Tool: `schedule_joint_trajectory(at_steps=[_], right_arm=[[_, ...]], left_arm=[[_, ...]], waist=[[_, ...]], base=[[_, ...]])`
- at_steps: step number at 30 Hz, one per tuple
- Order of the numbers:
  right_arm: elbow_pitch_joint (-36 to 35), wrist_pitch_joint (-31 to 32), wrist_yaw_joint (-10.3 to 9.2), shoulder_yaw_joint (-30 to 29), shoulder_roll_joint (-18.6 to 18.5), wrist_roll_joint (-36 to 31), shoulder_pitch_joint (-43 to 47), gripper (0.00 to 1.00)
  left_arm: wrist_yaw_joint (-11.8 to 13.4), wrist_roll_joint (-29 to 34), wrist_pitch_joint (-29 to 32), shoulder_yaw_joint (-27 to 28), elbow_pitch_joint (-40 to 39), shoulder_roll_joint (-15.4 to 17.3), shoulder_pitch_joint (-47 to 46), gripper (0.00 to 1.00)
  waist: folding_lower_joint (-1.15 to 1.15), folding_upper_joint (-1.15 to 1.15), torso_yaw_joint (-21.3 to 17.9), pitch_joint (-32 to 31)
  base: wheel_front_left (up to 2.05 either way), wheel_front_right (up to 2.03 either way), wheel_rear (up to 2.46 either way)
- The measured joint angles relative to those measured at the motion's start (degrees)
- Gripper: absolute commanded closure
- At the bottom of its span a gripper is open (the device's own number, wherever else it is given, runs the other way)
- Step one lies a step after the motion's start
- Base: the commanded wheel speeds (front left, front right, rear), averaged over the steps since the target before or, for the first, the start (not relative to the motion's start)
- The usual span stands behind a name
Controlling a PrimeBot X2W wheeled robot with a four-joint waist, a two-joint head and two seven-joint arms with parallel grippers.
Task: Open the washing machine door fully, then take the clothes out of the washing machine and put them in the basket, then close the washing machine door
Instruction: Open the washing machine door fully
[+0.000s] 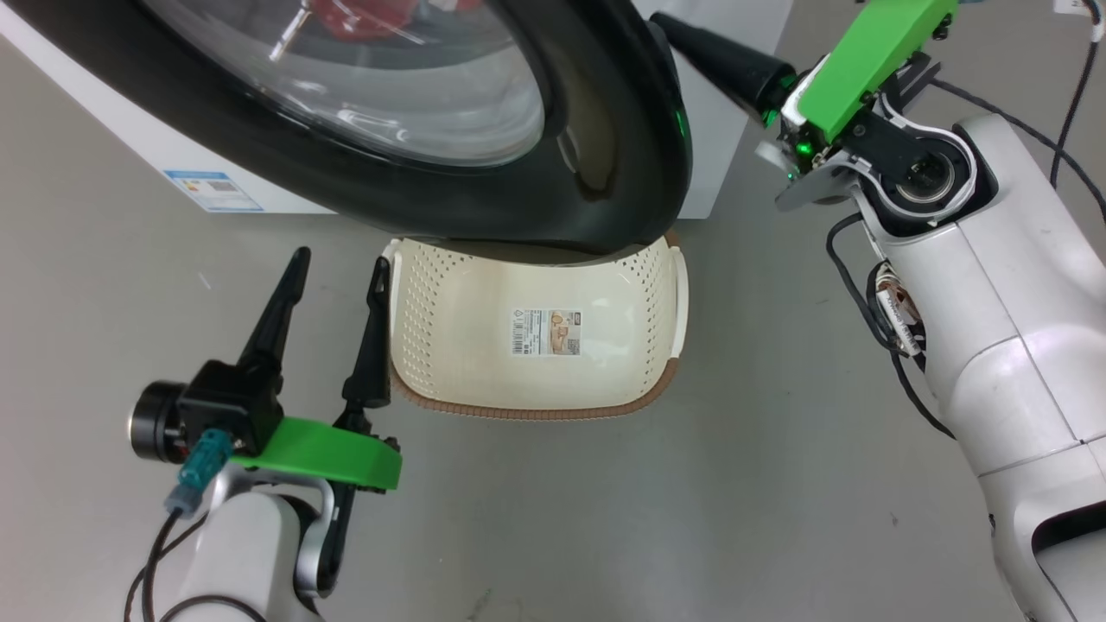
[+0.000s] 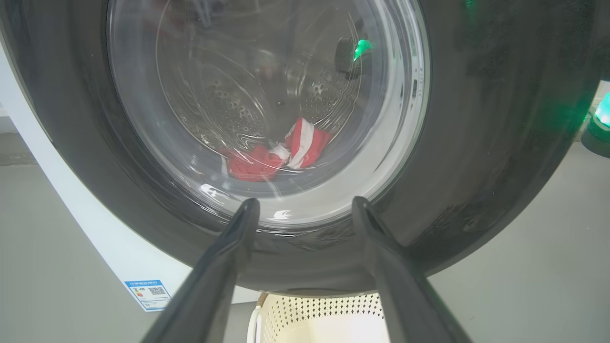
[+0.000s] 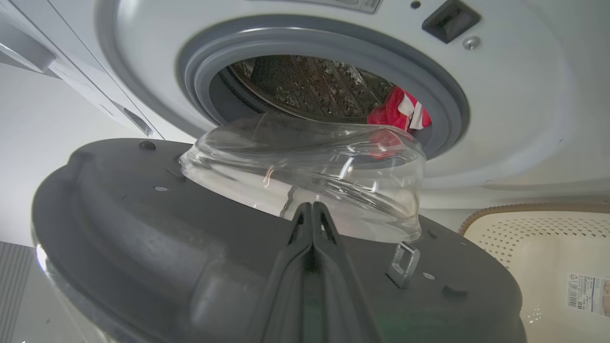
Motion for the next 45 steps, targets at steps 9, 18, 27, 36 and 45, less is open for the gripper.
schedule_joint_trajectory(at_steps=[9, 18, 27, 36, 45], right_arm=[[-3.55, -18.01, 0.00, 0.97, -1.99, -8.87, 0.82, 0.00], [-8.36, -41.02, 0.01, 11.10, -9.06, -28.53, 5.66, 0.00], [-4.65, -45.54, 0.01, 4.32, -8.23, -48.91, 9.69, 0.00], [-18.28, -45.68, 0.02, -11.48, -0.53, -73.01, 23.44, 0.00], [-26.65, -45.68, 0.02, -15.36, 0.45, -75.49, 31.83, 0.00]], left_arm=[[0.26, -0.04, 0.00, 0.14, -0.82, 0.38, -0.01, 0.00], [-0.23, -0.75, 0.00, 0.93, -1.25, 0.75, -0.03, 0.00], [0.59, 0.92, 0.00, 2.50, -6.49, 0.77, 2.26, 0.00], [1.26, 1.80, -0.01, 3.42, -10.34, 0.71, 3.80, 0.00], [1.27, 2.05, -0.01, 3.88, -11.94, 0.48, 5.02, 0.00]], waist=[[0.00, 0.00, -2.21, 0.83], [0.00, 0.00, -4.10, 0.65], [0.00, 0.00, -6.05, -0.40], [0.00, 0.00, -6.86, -0.48], [0.00, 0.00, -6.86, -0.75]], base=[[0.00, 0.00, 0.00], [0.00, 0.00, 0.00], [0.00, 0.00, 0.00], [0.00, 0.00, 0.00], [0.00, 0.00, 0.00]])
